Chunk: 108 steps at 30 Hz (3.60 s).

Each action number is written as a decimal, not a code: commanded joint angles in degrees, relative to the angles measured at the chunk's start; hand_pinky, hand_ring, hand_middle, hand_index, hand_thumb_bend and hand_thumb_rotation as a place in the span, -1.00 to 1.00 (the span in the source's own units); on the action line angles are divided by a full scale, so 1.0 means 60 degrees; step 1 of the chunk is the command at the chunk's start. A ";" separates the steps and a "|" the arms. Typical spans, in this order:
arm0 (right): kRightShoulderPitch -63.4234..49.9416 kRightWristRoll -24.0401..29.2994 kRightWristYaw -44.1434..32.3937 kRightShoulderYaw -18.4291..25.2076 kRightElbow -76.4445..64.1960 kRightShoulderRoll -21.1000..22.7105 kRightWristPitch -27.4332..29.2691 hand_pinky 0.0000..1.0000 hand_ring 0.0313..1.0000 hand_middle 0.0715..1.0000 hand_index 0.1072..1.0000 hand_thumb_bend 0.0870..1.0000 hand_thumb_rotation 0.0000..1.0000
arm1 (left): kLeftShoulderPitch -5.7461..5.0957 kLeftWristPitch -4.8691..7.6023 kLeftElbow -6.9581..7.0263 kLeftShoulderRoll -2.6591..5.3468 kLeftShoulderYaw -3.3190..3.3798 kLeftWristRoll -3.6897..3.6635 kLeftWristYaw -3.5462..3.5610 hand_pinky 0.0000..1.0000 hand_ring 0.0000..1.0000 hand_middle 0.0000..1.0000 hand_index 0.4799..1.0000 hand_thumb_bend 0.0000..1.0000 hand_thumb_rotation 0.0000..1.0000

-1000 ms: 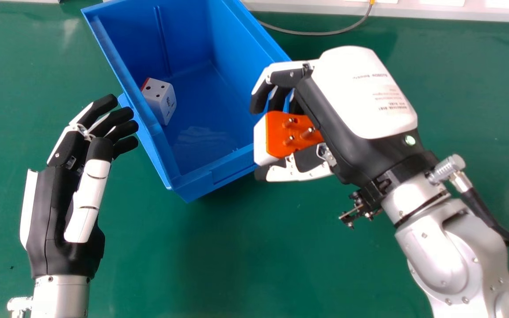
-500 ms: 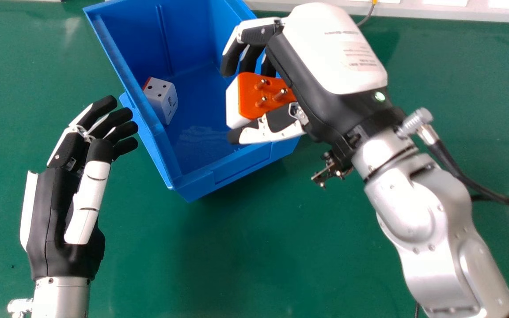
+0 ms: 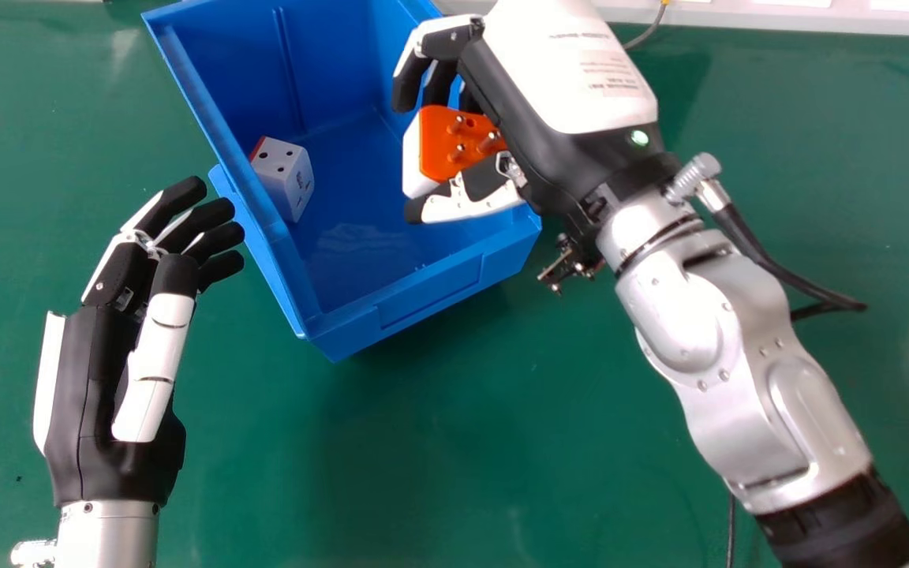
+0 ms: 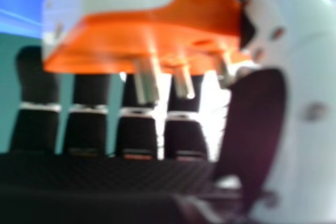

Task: Pick all objects and put in blue box

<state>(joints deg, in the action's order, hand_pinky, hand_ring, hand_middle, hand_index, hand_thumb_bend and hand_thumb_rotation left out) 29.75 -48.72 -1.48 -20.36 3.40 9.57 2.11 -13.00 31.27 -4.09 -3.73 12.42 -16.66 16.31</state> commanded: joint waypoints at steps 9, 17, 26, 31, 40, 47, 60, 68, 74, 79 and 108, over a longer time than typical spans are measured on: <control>0.0948 -0.0323 0.0919 -0.0484 0.0660 0.0074 0.0591 -0.48 -0.24 -0.09 -0.09 -0.08 -1.00 | -0.0012 0.0111 0.0313 0.0049 -0.0109 0.0156 -0.0118 0.52 0.54 0.57 0.20 0.37 0.37; 0.1608 -0.0545 0.1303 -0.0911 0.1629 0.0104 0.0919 -0.51 -0.25 -0.11 -0.10 -0.08 -1.00 | 0.0003 0.0006 0.0340 0.0062 -0.0146 0.0101 -0.0156 0.51 0.54 0.57 0.19 0.37 0.36; 0.2443 -0.1122 0.2377 -0.1641 0.3517 0.0191 0.1582 -0.50 -0.25 -0.13 -0.10 -0.07 -1.00 | -0.0023 0.0027 0.0360 0.0032 -0.0179 0.0167 -0.0219 0.51 0.54 0.57 0.18 0.36 0.34; 0.3165 -0.1188 0.3169 -0.2018 0.5090 0.0251 0.2424 -0.48 -0.24 -0.13 -0.10 -0.06 -1.00 | -0.0019 0.0138 0.0273 0.0056 -0.0158 0.0223 -0.0256 0.51 0.54 0.57 0.18 0.36 0.34; 0.3979 -0.1402 0.4730 -0.2454 0.7104 0.0199 0.3404 -0.41 -0.19 -0.08 -0.13 -0.08 -1.00 | -0.0050 0.0198 0.0205 0.0087 -0.0159 0.0198 -0.0245 0.51 0.54 0.57 0.19 0.35 0.34; 0.4114 -0.1623 0.5215 -0.2776 0.7523 0.0176 0.3323 -0.39 -0.16 -0.04 -0.14 -0.09 -1.00 | -0.0086 0.0140 0.0265 0.0077 -0.0178 0.0193 -0.0220 0.51 0.54 0.57 0.18 0.36 0.34; 0.4136 -0.1585 0.5562 -0.2870 0.7825 -0.0031 0.2874 -0.37 -0.13 0.00 -0.15 -0.10 -1.00 | -0.0064 0.0099 0.0284 0.0067 -0.0164 0.0187 -0.0243 0.51 0.54 0.57 0.18 0.36 0.34; 0.4057 -0.1695 0.4960 -0.2921 0.7655 -0.0195 0.1547 -0.37 -0.12 0.01 -0.15 -0.10 -1.00 | -0.0036 0.0253 0.0158 0.0075 -0.0121 0.0232 -0.0246 0.51 0.54 0.57 0.18 0.37 0.34; 0.3742 -0.2065 0.3709 -0.3220 0.6645 -0.0013 0.0271 -0.36 -0.12 -0.01 -0.14 -0.10 -1.00 | -0.0011 0.0212 0.0159 0.0051 -0.0127 0.0166 -0.0195 0.51 0.54 0.57 0.18 0.38 0.34; 0.3476 -0.2343 0.2402 -0.3372 0.5681 0.0167 -0.0572 -0.36 -0.12 -0.01 -0.14 -0.10 -1.00 | 0.0027 0.0212 0.0110 0.0032 -0.0106 0.0134 -0.0161 0.51 0.54 0.57 0.18 0.38 0.34; 0.0796 -0.1967 0.1203 -0.2111 0.0723 0.0564 -0.1802 0.18 0.41 0.53 0.41 0.60 -0.78 | 0.0099 0.0155 0.0080 -0.0019 -0.0079 0.0071 -0.0080 0.50 0.53 0.56 0.18 0.38 0.34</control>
<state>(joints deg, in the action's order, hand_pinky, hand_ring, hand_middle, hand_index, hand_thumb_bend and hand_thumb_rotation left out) 35.52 -60.96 5.59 -35.31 12.17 12.77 -7.54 -12.51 31.70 -4.59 -3.37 12.01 -15.91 15.31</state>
